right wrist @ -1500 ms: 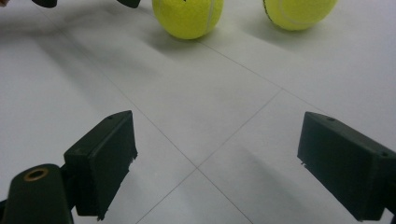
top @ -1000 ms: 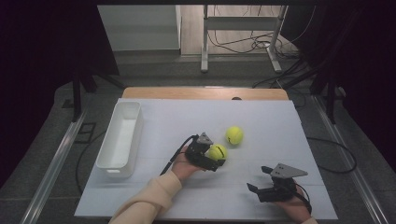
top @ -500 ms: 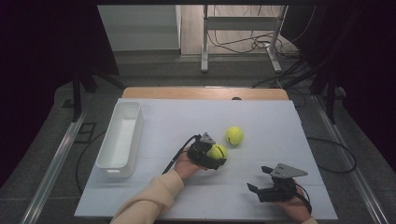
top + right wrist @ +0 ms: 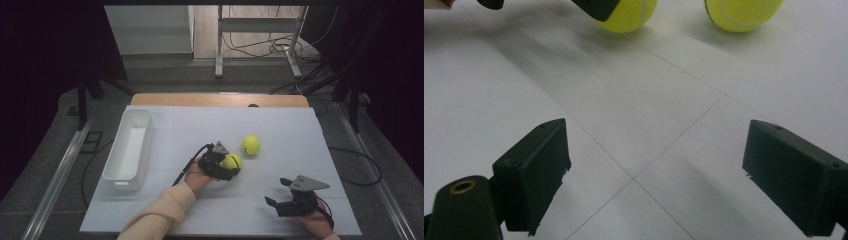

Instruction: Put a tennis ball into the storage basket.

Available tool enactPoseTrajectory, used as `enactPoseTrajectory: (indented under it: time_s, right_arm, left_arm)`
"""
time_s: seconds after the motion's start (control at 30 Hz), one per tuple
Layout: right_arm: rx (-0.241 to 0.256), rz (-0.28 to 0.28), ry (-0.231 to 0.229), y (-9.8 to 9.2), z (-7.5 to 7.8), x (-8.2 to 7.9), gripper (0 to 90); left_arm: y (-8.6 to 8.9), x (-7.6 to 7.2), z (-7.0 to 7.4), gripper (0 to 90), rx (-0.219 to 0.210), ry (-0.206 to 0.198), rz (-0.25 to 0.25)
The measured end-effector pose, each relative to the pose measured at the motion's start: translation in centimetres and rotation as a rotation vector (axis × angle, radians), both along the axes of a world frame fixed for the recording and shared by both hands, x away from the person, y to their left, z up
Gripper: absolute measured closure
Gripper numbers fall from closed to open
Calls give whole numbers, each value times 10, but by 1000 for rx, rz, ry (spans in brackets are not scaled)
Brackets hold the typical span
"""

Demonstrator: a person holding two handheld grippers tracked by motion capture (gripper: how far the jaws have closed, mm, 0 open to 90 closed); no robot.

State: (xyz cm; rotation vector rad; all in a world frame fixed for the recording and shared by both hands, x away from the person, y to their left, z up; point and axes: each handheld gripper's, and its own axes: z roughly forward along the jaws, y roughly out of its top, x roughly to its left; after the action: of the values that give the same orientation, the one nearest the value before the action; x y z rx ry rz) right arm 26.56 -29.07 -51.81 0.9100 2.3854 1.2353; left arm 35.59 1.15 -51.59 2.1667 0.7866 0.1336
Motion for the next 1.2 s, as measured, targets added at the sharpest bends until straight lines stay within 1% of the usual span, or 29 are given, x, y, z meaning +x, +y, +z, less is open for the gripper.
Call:
enactPoseTrajectory:
  time_s: [0.1,0.13,0.43,0.57,0.6,0.87,1.2]
  right_arm:
    - [-1,6,0,0,0,0,118]
    - [0,5,0,0,0,0,119]
    - [3,4,-4,0,0,0,119]
    - [-3,5,-4,0,0,0,119]
    - [-3,5,-4,0,0,0,119]
    - [0,5,-6,0,0,0,119]
    - [-7,4,-8,0,0,0,120]
  left_arm:
    - [3,0,2,261,-3,-3,1]
    - [5,-1,4,261,-12,-4,5]
    - [11,-3,11,261,-17,-10,3]
    - [14,-3,13,261,-24,-13,11]
    - [16,-3,15,261,-25,-18,14]
    - [23,-2,19,261,-38,-24,34]
    - [32,-2,28,261,-52,-35,45]
